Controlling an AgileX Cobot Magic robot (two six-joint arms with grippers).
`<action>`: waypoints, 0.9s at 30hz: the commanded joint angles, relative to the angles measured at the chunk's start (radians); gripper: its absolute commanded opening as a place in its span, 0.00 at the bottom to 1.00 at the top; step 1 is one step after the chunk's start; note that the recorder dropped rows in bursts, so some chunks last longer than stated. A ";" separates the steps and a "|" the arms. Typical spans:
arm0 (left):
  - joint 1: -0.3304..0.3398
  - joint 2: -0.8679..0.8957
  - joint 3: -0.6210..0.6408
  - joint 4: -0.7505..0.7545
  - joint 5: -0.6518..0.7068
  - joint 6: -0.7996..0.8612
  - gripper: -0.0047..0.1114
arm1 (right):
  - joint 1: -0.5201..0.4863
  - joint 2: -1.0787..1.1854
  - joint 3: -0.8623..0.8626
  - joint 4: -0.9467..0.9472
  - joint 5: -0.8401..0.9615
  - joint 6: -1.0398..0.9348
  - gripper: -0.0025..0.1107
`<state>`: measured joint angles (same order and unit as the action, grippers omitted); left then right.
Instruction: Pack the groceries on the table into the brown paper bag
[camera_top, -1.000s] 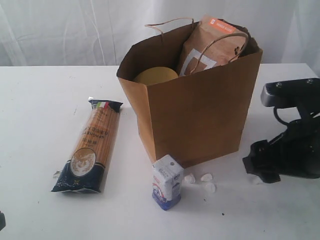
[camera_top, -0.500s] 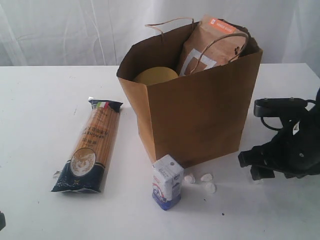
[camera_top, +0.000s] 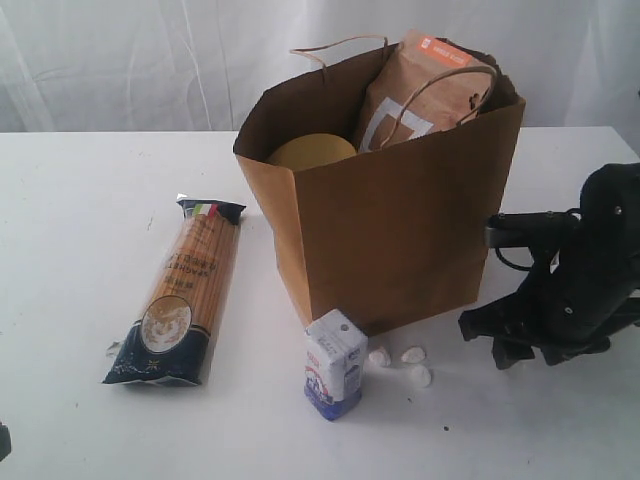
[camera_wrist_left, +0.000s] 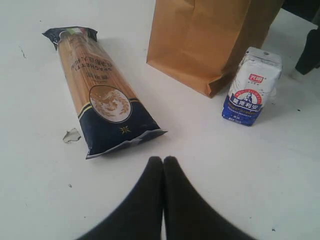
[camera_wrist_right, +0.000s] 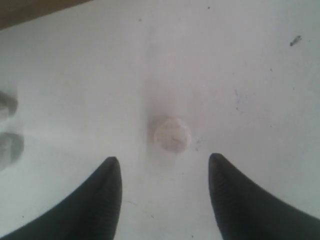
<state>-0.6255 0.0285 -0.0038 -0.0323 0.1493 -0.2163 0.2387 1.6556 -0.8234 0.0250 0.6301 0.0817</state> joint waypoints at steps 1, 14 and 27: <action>-0.004 -0.006 0.004 0.000 0.001 -0.004 0.04 | -0.009 0.029 -0.004 0.003 -0.030 -0.018 0.45; -0.004 -0.006 0.004 0.000 0.001 -0.004 0.04 | -0.009 0.099 -0.004 0.003 -0.080 -0.035 0.31; -0.004 -0.006 0.004 0.000 0.001 -0.004 0.04 | -0.009 -0.255 0.066 0.003 -0.020 -0.054 0.05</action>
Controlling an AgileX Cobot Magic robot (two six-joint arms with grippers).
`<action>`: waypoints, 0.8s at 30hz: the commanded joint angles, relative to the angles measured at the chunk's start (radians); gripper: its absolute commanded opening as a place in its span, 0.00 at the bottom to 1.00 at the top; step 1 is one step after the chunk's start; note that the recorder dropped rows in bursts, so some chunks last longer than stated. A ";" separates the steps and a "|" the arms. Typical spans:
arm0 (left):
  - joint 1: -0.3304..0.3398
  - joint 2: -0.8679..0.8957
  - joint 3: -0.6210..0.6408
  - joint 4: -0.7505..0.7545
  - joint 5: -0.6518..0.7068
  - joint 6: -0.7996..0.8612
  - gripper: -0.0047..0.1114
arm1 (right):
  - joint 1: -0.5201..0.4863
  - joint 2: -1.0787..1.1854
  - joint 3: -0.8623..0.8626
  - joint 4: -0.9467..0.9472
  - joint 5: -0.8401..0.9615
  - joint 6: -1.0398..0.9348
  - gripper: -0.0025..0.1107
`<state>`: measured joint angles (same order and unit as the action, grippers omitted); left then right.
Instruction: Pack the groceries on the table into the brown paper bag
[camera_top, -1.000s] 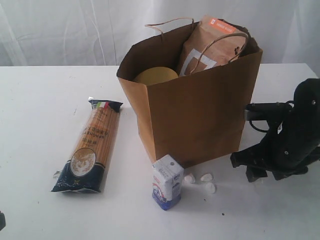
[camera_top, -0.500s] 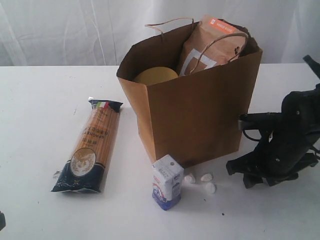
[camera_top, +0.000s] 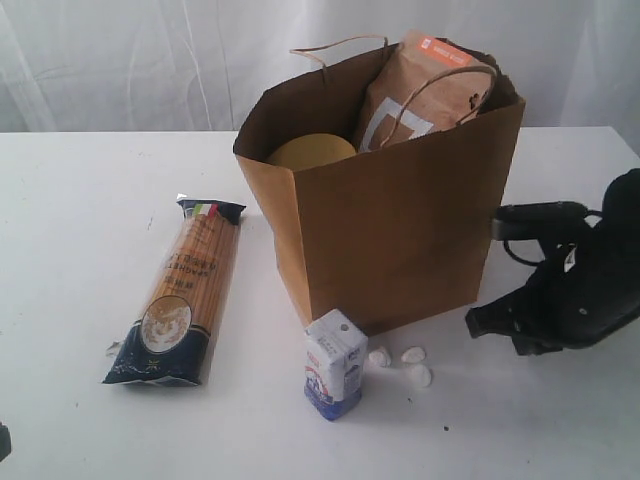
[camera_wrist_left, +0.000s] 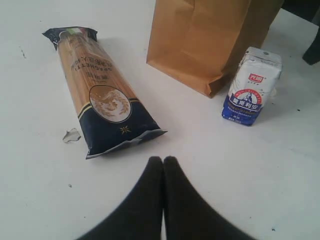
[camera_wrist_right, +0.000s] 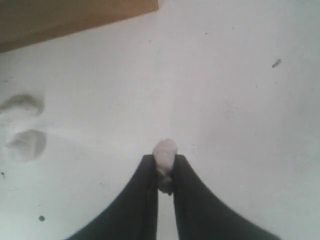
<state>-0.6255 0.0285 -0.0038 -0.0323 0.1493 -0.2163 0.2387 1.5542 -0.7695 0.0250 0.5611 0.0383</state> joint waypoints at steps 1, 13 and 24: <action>-0.004 -0.006 0.004 0.000 0.001 -0.004 0.04 | -0.009 -0.203 0.012 0.003 0.061 -0.011 0.05; -0.004 -0.006 0.004 0.000 0.001 -0.004 0.04 | -0.009 -0.580 -0.142 -0.006 0.236 -0.017 0.05; -0.004 -0.006 0.004 0.000 0.001 -0.004 0.04 | -0.009 -0.555 -0.426 0.008 0.306 -0.099 0.05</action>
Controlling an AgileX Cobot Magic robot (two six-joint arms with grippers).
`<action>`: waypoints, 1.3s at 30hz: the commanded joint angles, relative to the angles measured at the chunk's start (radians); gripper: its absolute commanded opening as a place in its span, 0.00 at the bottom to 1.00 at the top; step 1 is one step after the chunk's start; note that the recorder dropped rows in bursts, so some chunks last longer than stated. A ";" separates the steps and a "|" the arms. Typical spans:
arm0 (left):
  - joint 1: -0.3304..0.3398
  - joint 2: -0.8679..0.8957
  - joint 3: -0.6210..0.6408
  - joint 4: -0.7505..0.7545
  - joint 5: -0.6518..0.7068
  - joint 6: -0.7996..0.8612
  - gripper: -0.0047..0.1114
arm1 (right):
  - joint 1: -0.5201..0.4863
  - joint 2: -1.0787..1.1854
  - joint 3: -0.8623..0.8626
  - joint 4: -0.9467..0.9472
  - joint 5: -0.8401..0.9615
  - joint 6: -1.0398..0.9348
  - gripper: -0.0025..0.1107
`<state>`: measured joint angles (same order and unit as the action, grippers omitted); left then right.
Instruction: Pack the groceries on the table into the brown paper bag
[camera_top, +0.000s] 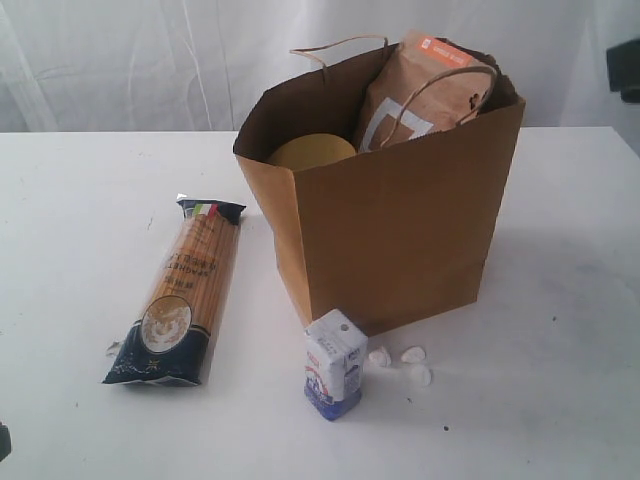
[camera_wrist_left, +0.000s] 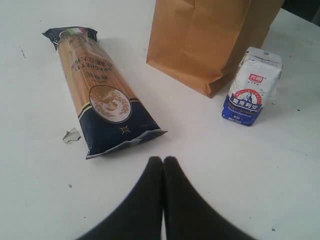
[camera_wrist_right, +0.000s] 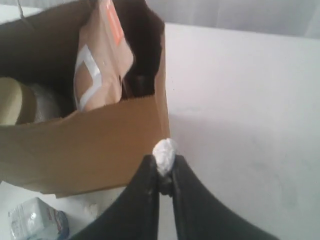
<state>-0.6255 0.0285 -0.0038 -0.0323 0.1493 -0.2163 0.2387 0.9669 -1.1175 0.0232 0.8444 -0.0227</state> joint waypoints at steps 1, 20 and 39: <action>-0.004 -0.006 0.004 0.000 0.001 -0.004 0.04 | -0.009 0.053 -0.107 0.032 0.034 -0.051 0.05; -0.004 -0.006 0.004 0.000 0.001 -0.004 0.04 | 0.112 0.395 -0.396 0.082 0.112 -0.134 0.05; -0.004 -0.006 0.004 0.000 0.001 -0.004 0.04 | -0.010 0.534 -0.501 0.193 0.183 -0.156 0.05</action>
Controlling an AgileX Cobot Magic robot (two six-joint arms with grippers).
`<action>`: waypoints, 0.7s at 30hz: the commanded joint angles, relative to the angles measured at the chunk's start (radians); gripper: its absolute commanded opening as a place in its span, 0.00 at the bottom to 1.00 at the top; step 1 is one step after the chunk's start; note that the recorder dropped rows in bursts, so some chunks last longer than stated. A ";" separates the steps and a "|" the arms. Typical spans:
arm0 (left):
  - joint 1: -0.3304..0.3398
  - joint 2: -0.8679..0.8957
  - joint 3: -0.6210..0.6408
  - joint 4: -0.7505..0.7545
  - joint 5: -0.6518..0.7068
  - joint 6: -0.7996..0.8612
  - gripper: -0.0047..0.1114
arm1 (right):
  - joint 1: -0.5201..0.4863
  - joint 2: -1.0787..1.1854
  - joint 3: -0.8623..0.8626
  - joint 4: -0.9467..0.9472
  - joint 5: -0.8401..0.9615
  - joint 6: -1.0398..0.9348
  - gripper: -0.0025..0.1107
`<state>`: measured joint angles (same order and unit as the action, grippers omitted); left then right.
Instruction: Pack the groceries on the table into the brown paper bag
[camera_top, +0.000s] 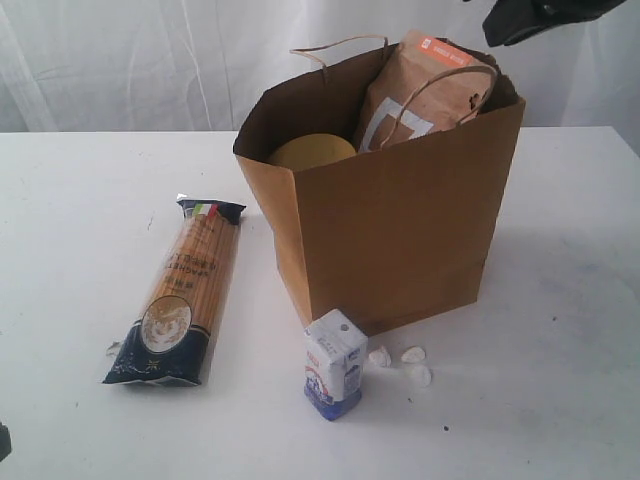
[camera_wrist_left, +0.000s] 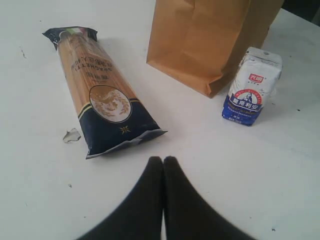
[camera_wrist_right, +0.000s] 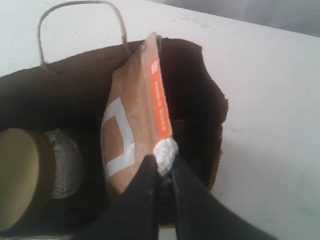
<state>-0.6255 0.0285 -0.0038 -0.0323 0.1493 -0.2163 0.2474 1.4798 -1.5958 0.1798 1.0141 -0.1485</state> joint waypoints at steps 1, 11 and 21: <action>-0.004 -0.006 0.004 0.000 0.001 -0.004 0.04 | -0.019 0.025 -0.025 0.048 0.018 -0.042 0.05; -0.004 -0.006 0.004 0.000 0.001 -0.004 0.04 | -0.029 0.073 -0.049 0.071 0.001 -0.075 0.05; -0.004 -0.006 0.004 0.000 0.001 -0.004 0.04 | -0.032 0.111 -0.094 0.015 -0.023 -0.075 0.05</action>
<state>-0.6255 0.0285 -0.0038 -0.0323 0.1493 -0.2163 0.2225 1.5793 -1.6813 0.2197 1.0098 -0.2114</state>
